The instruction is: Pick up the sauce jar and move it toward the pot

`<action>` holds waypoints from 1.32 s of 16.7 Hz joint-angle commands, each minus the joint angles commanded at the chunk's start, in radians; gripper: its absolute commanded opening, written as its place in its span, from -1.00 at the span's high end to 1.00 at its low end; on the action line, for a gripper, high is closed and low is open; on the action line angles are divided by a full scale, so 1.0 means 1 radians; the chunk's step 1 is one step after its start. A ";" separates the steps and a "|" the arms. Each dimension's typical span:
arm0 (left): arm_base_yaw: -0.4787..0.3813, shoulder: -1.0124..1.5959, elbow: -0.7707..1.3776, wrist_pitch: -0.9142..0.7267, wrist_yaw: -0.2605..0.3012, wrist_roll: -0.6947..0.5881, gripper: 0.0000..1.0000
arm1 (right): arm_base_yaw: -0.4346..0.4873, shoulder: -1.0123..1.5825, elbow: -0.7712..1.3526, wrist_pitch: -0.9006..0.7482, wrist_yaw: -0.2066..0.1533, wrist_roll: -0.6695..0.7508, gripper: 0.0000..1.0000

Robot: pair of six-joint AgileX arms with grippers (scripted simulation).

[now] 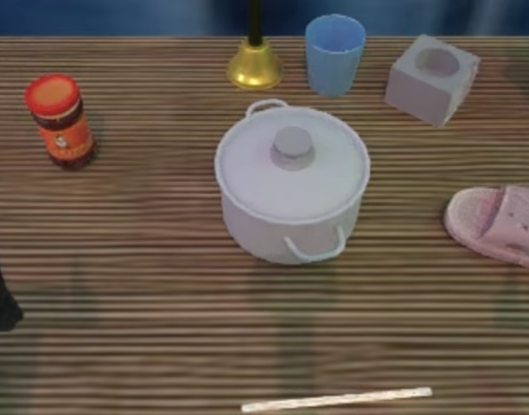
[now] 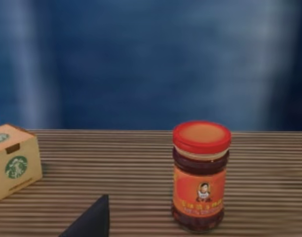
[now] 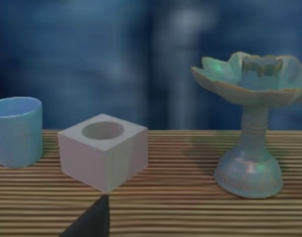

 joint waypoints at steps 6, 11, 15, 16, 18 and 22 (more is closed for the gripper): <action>0.009 0.081 0.094 -0.046 -0.007 0.024 -1.00 | 0.000 0.000 0.000 0.000 0.000 0.000 -1.00; 0.021 0.371 0.406 -0.218 -0.014 0.105 -1.00 | 0.000 0.000 0.000 0.000 0.000 0.000 -1.00; 0.023 0.717 0.764 -0.425 -0.008 0.199 -1.00 | 0.000 0.000 0.000 0.000 0.000 0.000 -1.00; 0.022 0.815 0.863 -0.484 -0.006 0.225 -1.00 | 0.000 0.000 0.000 0.000 0.000 0.000 -1.00; 0.020 1.019 1.070 -0.606 0.000 0.280 -1.00 | 0.000 0.000 0.000 0.000 0.000 0.000 -1.00; 0.014 1.445 1.500 -0.862 0.016 0.392 -1.00 | 0.000 0.000 0.000 0.000 0.000 0.000 -1.00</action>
